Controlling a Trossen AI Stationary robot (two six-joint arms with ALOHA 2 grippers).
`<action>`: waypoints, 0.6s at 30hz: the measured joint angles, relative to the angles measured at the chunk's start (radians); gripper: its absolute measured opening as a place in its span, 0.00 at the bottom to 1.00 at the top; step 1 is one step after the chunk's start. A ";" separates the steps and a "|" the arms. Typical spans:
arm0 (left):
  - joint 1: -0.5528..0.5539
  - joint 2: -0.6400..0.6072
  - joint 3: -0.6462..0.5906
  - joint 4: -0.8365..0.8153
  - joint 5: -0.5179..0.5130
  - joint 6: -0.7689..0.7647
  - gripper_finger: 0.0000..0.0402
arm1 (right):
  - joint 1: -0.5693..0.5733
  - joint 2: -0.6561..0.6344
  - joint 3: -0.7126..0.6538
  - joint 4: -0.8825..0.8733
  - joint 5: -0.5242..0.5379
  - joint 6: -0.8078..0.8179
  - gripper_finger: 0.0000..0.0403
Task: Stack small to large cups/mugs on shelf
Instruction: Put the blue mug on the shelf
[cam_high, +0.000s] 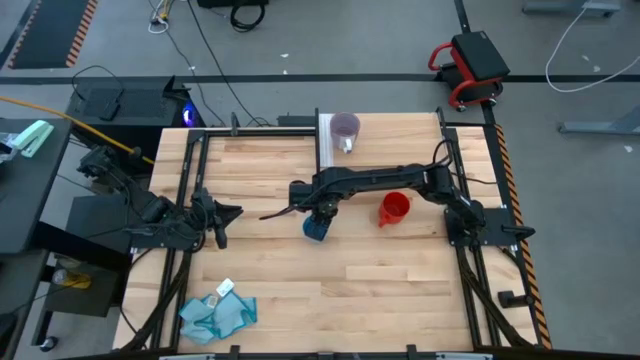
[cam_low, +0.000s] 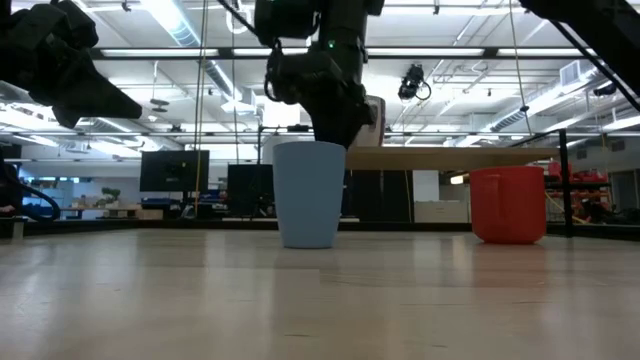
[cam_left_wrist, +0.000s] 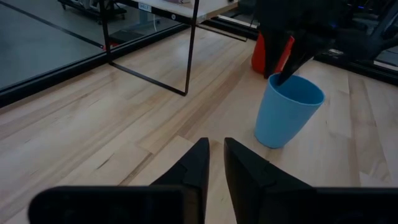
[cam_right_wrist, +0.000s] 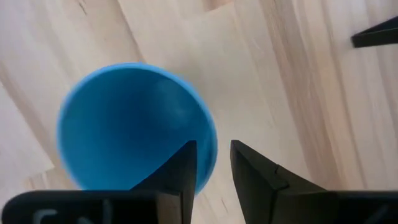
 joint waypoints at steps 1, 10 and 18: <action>0.000 0.000 0.000 0.000 0.000 0.000 0.15 | -0.001 0.001 -0.011 0.004 -0.001 0.000 0.26; 0.000 0.000 0.000 0.000 0.000 0.000 0.14 | -0.005 0.002 -0.028 0.012 -0.002 0.000 0.20; 0.000 0.000 0.000 0.000 0.000 0.000 0.14 | -0.006 0.000 -0.028 -0.005 -0.003 -0.013 0.02</action>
